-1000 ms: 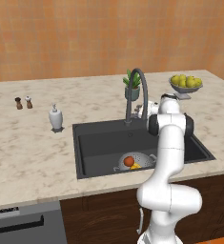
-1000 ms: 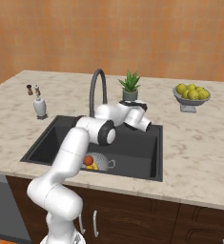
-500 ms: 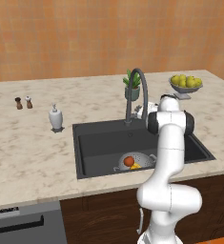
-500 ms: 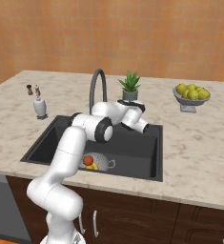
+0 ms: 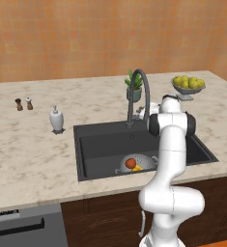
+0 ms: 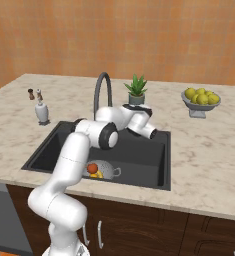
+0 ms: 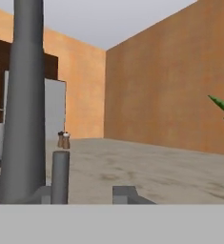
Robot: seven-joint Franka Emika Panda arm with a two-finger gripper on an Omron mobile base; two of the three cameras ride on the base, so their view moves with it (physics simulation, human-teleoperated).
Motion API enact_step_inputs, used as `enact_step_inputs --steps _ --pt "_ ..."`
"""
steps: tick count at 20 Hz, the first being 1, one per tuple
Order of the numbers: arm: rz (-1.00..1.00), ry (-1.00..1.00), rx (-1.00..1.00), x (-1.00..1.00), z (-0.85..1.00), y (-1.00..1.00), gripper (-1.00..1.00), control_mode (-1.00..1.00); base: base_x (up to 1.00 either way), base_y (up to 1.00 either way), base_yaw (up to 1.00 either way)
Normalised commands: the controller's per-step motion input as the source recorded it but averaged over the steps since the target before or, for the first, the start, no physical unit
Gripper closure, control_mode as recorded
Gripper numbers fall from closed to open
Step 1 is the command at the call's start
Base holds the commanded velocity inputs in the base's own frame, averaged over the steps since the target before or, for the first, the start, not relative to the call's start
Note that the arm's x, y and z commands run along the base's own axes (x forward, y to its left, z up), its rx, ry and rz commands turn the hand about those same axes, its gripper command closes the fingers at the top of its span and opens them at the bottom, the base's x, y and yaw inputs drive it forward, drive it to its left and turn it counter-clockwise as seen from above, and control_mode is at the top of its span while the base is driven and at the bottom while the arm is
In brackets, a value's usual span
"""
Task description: Put the colander in the sink, put the orange, banana, tangerine in the colander, and turn on the sink faucet and pour water over the colander.
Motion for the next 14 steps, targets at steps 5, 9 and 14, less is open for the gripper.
enact_step_inputs --steps 5,9,14 --pt "-0.01 0.0 0.0 0.25 0.0 -0.4 1.0 -1.0 0.0 0.0 0.0" --pt "-0.03 0.0 -0.02 0.2 -0.01 -0.35 1.0 -1.0 0.0 0.0 0.0" --pt "-0.09 0.0 -0.01 0.16 0.0 -0.16 1.0 -1.0 0.0 0.0 0.0"
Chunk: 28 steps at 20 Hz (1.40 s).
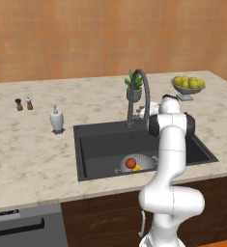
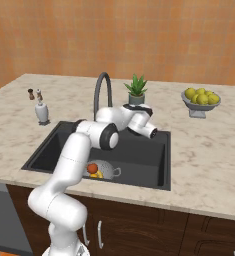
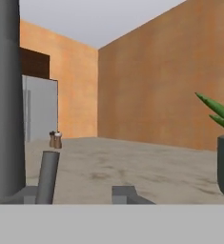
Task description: Put the colander in the sink, put the orange, banana, tangerine in the colander, and turn on the sink faucet and pour water over the colander.
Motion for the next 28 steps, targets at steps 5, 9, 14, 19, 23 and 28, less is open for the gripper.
enact_step_inputs --steps 5,9,14,19,23,28 --pt "-0.17 0.05 -0.01 0.31 0.0 -0.19 1.0 -1.0 0.0 0.0 0.0" --pt "-0.21 0.1 -0.03 0.37 0.0 -0.29 1.0 -1.0 0.0 0.0 0.0" --pt "-0.11 0.05 -0.01 0.23 -0.04 -0.54 1.0 -1.0 0.0 0.0 0.0" --pt "-0.05 0.0 0.0 0.18 -0.13 -0.69 1.0 -1.0 0.0 0.0 0.0" --pt "-0.02 0.0 0.0 0.19 -0.18 -0.76 1.0 -1.0 0.0 0.0 0.0" --pt "-0.03 0.0 -0.01 0.23 -0.2 -0.78 1.0 -1.0 0.0 0.0 0.0"
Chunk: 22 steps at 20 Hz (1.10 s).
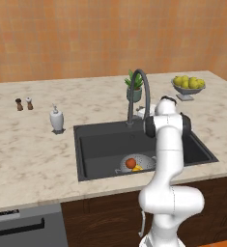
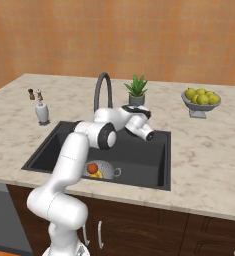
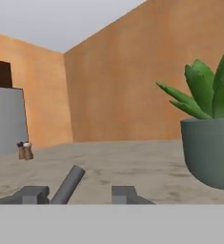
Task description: Put the colander in the sink, put the orange, banana, tangerine in the colander, and turn on the sink faucet and pour water over the colander.
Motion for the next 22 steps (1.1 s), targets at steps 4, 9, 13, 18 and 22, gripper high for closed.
enact_step_inputs --steps 4,9,13,18,22 --pt "-0.04 0.01 -0.02 0.21 -0.2 -0.76 1.0 -1.0 0.0 0.0 0.0" --pt "-0.08 0.08 -0.09 0.19 -0.1 -0.62 1.0 -1.0 0.0 0.0 0.0" --pt "-0.17 0.08 -0.25 -0.05 0.07 -0.07 1.0 -1.0 0.0 0.0 0.0" --pt "-0.23 0.01 -0.37 -0.51 0.2 0.13 1.0 -1.0 0.0 0.0 0.0" --pt "-0.36 -0.04 -0.36 -0.79 0.07 0.05 1.0 -1.0 0.0 0.0 0.0"
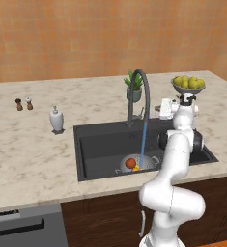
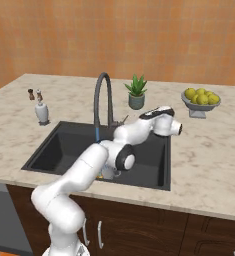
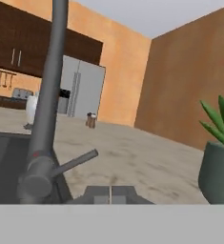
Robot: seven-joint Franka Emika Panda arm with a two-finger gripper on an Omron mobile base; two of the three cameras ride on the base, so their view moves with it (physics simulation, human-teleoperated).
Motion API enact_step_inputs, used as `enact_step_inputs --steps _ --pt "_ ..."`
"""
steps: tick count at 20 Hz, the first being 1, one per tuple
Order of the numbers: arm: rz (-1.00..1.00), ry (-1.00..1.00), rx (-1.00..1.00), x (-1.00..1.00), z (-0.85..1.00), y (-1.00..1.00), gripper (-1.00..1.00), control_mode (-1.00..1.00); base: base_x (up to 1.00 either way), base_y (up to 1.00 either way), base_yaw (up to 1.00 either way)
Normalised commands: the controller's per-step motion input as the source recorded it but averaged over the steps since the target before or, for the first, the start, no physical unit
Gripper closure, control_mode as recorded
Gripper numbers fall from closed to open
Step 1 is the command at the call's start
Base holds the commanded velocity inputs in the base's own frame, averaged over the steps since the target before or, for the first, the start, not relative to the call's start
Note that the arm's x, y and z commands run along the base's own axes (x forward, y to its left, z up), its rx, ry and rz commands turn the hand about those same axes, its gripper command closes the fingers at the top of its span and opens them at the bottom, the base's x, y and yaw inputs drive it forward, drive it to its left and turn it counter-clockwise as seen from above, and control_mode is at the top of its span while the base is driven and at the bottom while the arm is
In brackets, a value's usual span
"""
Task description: Put the colander in the sink, put the orange, banana, tangerine in the colander, and turn on the sink faucet and pour water over the colander.
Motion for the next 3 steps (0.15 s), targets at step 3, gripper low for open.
enact_step_inputs --steps 3 --pt "-0.42 -0.11 -0.38 -0.75 0.11 0.04 1.0 -1.0 0.0 0.0 0.0"
